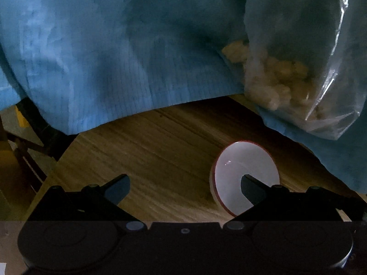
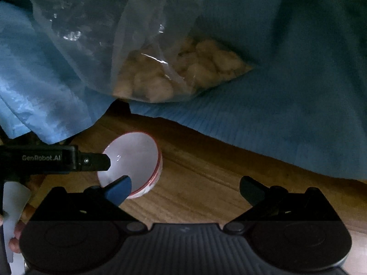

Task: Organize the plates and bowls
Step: 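Move both tools to the remaining white red-rimmed bowl, then close the right tool on the white bowl rim while the left tool grips it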

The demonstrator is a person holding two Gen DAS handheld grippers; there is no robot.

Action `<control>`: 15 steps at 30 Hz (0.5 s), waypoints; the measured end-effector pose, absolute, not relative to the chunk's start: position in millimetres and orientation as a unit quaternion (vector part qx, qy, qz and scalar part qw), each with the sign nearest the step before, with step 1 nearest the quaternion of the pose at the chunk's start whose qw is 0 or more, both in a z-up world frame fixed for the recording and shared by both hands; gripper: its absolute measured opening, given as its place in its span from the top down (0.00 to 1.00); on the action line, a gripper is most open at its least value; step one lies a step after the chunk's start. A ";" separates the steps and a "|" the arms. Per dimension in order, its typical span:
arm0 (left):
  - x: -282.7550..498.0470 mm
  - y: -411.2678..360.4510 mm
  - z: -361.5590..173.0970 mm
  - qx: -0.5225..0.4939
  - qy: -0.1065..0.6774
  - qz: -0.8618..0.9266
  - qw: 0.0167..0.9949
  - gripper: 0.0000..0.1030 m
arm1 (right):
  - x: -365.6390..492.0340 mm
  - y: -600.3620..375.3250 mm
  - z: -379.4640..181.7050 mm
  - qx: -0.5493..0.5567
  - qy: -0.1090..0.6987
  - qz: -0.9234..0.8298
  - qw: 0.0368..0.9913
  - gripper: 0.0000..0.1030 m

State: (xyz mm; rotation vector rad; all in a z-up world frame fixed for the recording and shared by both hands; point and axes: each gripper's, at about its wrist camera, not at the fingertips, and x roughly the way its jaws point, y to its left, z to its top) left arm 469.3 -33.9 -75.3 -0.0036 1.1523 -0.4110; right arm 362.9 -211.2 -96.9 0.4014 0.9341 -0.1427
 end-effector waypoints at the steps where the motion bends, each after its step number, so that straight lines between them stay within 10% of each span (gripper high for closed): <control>1: 470.3 -34.7 -76.2 0.000 0.542 -0.192 0.818 0.01 | 364.7 -211.7 -98.0 0.191 0.448 -0.068 0.871 0.01; 15: 477.2 -41.9 -87.3 0.014 0.548 -0.182 0.817 0.01 | 374.8 -208.4 -106.3 0.177 0.455 -0.069 0.870 0.03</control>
